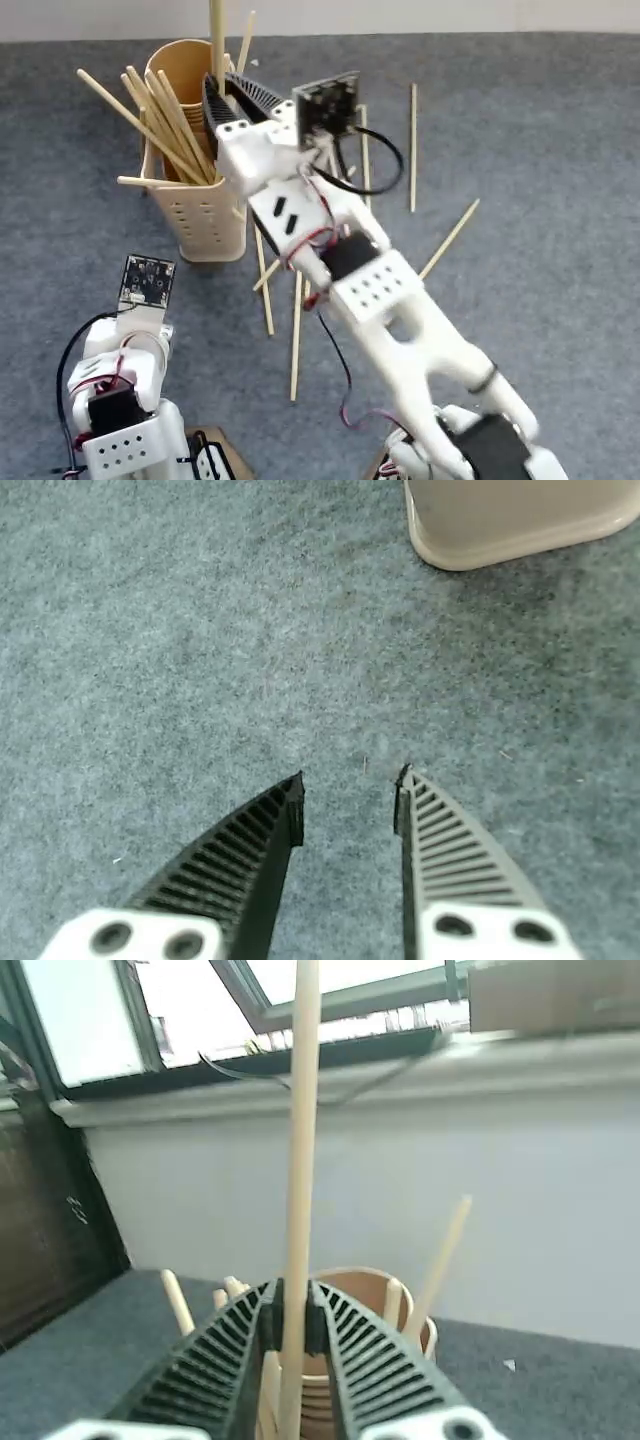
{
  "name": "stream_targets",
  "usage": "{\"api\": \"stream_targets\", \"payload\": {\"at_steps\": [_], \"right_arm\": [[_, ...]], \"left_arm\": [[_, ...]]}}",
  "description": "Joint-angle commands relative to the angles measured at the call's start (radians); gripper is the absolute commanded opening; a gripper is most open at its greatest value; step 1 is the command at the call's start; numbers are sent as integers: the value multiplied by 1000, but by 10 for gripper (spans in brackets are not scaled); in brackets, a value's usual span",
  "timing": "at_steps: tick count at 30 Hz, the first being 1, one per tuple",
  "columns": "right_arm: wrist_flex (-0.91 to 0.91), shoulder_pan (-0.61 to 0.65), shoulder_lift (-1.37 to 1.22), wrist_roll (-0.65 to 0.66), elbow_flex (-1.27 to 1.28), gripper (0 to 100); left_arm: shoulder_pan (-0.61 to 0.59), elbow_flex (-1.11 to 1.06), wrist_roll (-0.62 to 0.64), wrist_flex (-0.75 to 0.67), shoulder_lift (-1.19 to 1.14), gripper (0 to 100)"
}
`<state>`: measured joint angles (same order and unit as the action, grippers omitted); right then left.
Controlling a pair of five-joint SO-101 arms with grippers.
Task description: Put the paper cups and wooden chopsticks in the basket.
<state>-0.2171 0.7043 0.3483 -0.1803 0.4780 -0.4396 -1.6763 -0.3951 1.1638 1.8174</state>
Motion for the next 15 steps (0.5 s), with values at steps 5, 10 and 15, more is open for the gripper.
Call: {"api": "stream_targets", "payload": {"at_steps": [5,10,15], "right_arm": [[-45,8,-232,-6,-139,5],[-38,42,-251,-8,-143,7],[38,50,-251,-8,-151,59]], "left_arm": [[12,-16,-5,5,1,168],[12,-16,-5,5,1,168],[12,-16,-5,5,1,168]]}}
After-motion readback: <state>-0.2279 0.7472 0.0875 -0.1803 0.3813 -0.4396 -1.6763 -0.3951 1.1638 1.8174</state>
